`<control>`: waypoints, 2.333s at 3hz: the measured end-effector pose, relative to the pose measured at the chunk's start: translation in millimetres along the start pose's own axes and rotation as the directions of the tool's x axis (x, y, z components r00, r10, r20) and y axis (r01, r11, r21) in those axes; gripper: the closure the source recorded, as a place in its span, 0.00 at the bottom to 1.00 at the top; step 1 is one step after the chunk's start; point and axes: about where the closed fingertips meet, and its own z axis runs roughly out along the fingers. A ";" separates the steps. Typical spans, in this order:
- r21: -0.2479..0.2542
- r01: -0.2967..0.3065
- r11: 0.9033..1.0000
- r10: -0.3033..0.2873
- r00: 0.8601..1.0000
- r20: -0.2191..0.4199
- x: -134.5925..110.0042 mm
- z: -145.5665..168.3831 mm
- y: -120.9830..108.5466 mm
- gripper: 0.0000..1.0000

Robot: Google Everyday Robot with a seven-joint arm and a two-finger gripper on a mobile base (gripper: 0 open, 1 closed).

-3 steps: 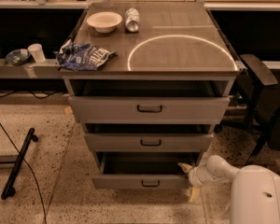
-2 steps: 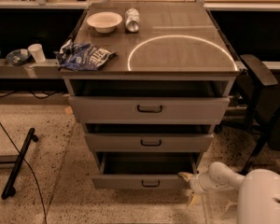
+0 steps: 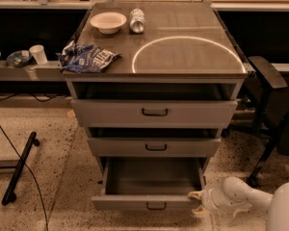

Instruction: Open bottom drawer

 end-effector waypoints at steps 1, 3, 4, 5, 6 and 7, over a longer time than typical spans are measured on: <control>-0.020 -0.003 1.000 0.003 1.000 -0.023 -3.8 -15.2 23.6 0.59; -0.035 0.009 0.999 -0.011 0.997 -0.079 -18.9 -42.3 40.1 0.64; -0.005 0.060 0.998 -0.060 0.997 -0.055 -34.9 -45.1 27.9 0.48; 0.001 0.073 0.997 -0.073 0.996 -0.055 -35.3 -45.0 23.2 0.26; 0.001 0.073 0.997 -0.073 0.996 -0.055 -35.3 -44.9 23.3 0.00; 0.001 0.073 0.997 -0.073 0.996 -0.055 -35.3 -44.9 23.3 0.00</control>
Offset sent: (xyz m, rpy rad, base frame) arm -0.0586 -0.0166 0.0218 -0.0879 0.0605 0.0156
